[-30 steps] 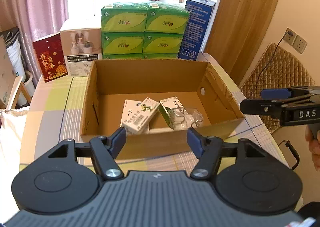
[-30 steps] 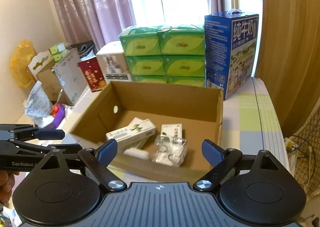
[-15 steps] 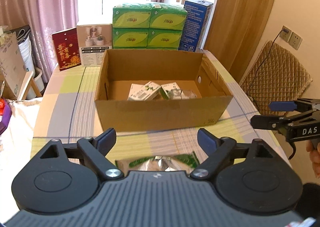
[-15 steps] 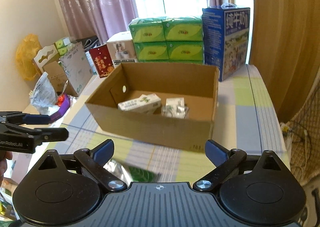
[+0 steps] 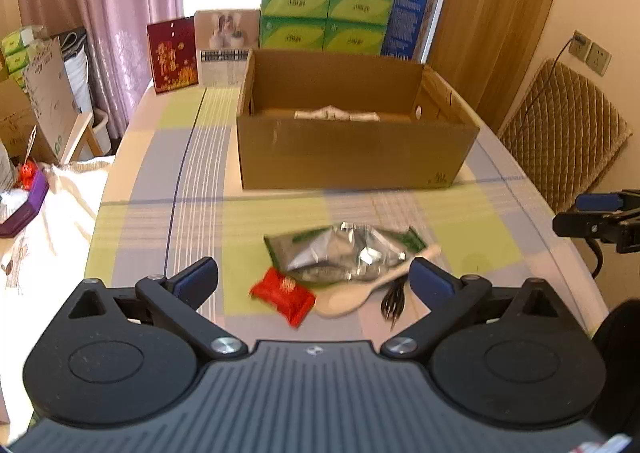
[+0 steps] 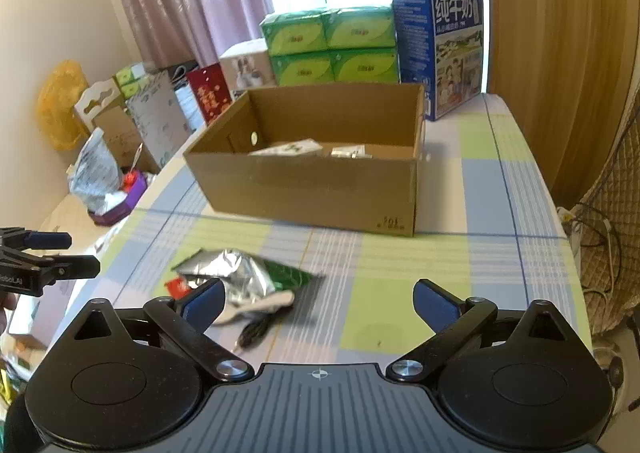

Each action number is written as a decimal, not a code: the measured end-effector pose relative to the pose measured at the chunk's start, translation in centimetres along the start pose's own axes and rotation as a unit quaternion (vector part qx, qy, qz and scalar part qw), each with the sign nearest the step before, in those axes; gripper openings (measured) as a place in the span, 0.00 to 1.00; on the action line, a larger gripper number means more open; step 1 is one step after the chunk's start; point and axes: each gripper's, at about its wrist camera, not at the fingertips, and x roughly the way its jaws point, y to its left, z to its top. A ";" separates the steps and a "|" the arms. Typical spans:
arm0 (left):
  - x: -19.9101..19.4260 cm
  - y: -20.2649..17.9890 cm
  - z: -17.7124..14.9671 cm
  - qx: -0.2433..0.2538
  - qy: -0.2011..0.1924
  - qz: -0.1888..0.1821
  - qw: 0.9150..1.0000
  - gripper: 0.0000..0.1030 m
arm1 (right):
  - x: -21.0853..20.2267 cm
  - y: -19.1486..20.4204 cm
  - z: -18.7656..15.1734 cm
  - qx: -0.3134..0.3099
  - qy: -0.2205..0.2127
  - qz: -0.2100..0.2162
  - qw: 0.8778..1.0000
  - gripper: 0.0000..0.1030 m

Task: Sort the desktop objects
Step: 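Withdraw both grippers from the box back toward the remaining table items, then grasp the wooden spoon with the right gripper while the left grasps the red candy packet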

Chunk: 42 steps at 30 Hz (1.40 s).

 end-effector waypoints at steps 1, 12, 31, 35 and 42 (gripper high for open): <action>0.0 0.1 -0.4 0.000 0.003 -0.003 1.000 0.97 | -0.1 0.1 -0.5 -0.002 0.002 -0.001 1.000 0.95; 0.1 0.2 -3.7 0.042 0.025 0.003 0.999 0.97 | 0.0 1.3 -3.9 -0.049 0.021 -0.005 0.999 0.95; 3.6 1.4 -4.9 0.118 0.065 -0.012 0.991 0.97 | 4.5 6.2 -5.0 -0.258 0.033 0.028 0.965 0.94; 5.1 1.7 -4.8 0.142 0.073 -0.016 0.987 0.97 | 6.6 7.2 -4.7 -0.301 0.053 0.048 0.951 0.76; 8.1 2.0 -4.4 0.189 0.077 -0.025 0.979 0.96 | 10.8 8.9 -4.4 -0.380 0.075 0.062 0.920 0.59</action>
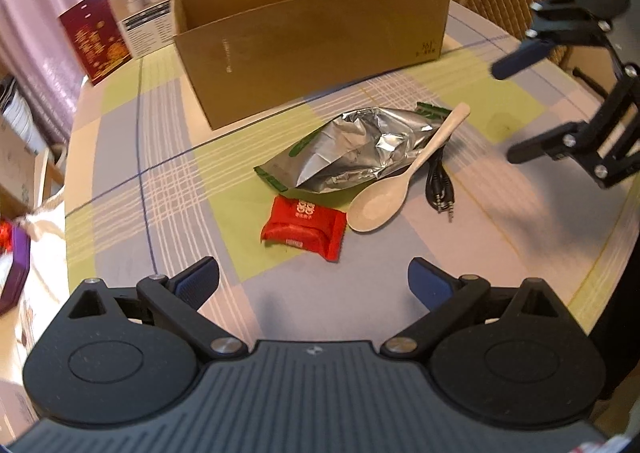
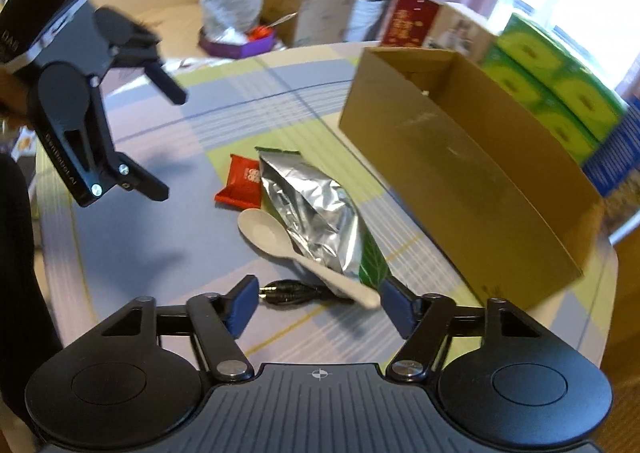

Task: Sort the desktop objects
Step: 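Grasp the wooden spoon with the right gripper while the left grasps the red candy packet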

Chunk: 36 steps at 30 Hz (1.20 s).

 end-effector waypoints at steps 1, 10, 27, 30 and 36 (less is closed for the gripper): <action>0.4 0.1 0.1 0.009 0.001 -0.001 1.000 0.95 | 0.7 0.1 0.2 -0.012 0.005 0.000 1.000 0.57; 4.4 1.2 1.2 0.066 0.004 -0.021 0.998 0.91 | 5.4 0.9 0.7 -0.091 0.027 0.010 0.995 0.35; 7.5 1.8 1.6 0.073 -0.002 -0.060 0.996 0.85 | 10.4 3.7 0.0 -0.244 0.047 -0.019 0.968 0.12; 7.7 1.8 1.6 0.071 0.002 -0.065 0.995 0.78 | 10.3 4.0 -0.2 -0.255 0.047 -0.026 0.965 0.08; 7.7 1.3 1.4 0.063 0.015 -0.070 0.995 0.53 | 9.1 4.0 -0.3 -0.230 0.055 -0.016 0.972 0.04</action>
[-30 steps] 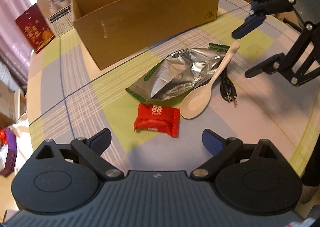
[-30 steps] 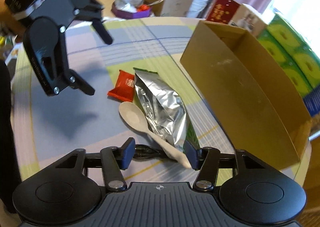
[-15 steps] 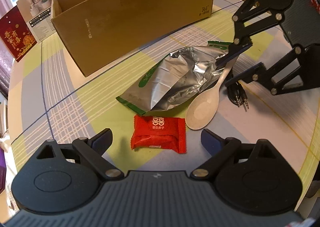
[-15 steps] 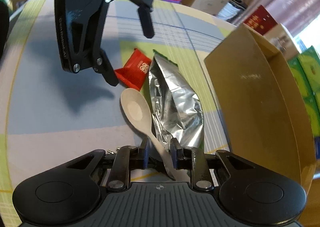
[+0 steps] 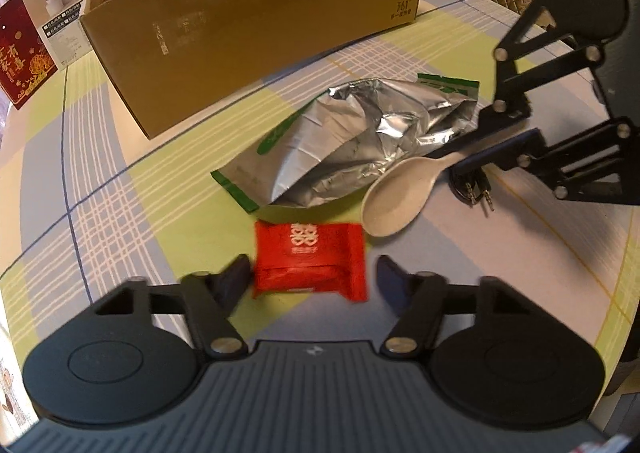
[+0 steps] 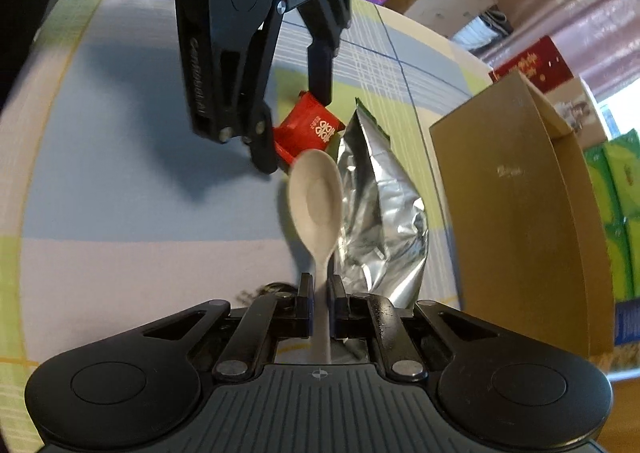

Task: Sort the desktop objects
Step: 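Grasp the wooden spoon with the right gripper while the left grasps the red candy packet, then lift the wooden spoon and red candy packet off the table with both grippers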

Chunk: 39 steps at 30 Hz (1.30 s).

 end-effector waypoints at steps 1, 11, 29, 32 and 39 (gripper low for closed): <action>-0.1 -0.1 0.0 -0.005 -0.001 -0.002 1.000 0.52 | -0.3 -0.1 0.0 0.014 0.000 0.006 1.000 0.03; -1.8 -3.7 -0.9 -0.034 0.015 -0.017 0.999 0.43 | -3.5 -2.4 -3.7 0.351 0.022 0.072 0.933 0.03; -1.3 -12.6 -2.0 -0.082 0.004 0.026 0.996 0.59 | -6.9 2.7 -12.5 0.561 -0.009 0.003 0.828 0.04; -1.3 -13.1 -2.2 -0.093 -0.004 0.040 0.995 0.64 | -6.8 2.9 -12.5 0.556 -0.018 -0.009 0.831 0.04; -1.2 -13.1 -2.5 -0.133 -0.031 0.055 0.989 0.75 | -6.2 3.2 -11.9 0.525 -0.039 -0.031 0.849 0.32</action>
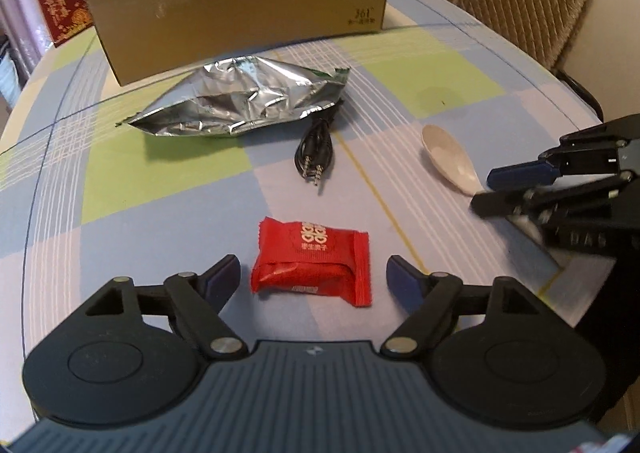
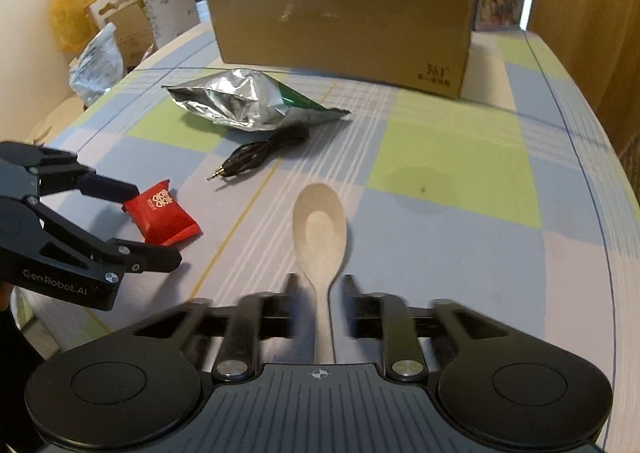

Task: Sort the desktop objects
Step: 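Lift the wooden spoon and red candy packet off the table with both grippers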

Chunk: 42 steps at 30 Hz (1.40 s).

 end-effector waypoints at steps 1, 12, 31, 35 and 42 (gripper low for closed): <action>0.0 0.0 0.0 -0.003 -0.003 0.000 1.000 0.75 | 0.1 0.1 0.0 -0.006 -0.004 -0.004 1.000 0.38; 0.6 -0.3 -0.4 -0.018 -0.019 0.013 1.000 0.72 | 1.2 0.6 0.4 -0.025 -0.027 -0.010 0.999 0.39; 0.3 -0.4 -0.2 -0.024 -0.028 0.016 0.999 0.45 | 1.4 0.7 0.4 -0.030 -0.039 -0.004 0.999 0.39; -0.3 -0.8 -0.6 -0.012 -0.035 0.021 0.999 0.57 | 1.4 0.6 0.4 -0.030 -0.040 -0.003 0.999 0.40; 0.0 -1.6 -1.1 0.016 -0.030 0.036 0.999 0.61 | 1.5 0.8 0.4 -0.027 -0.041 -0.002 0.999 0.44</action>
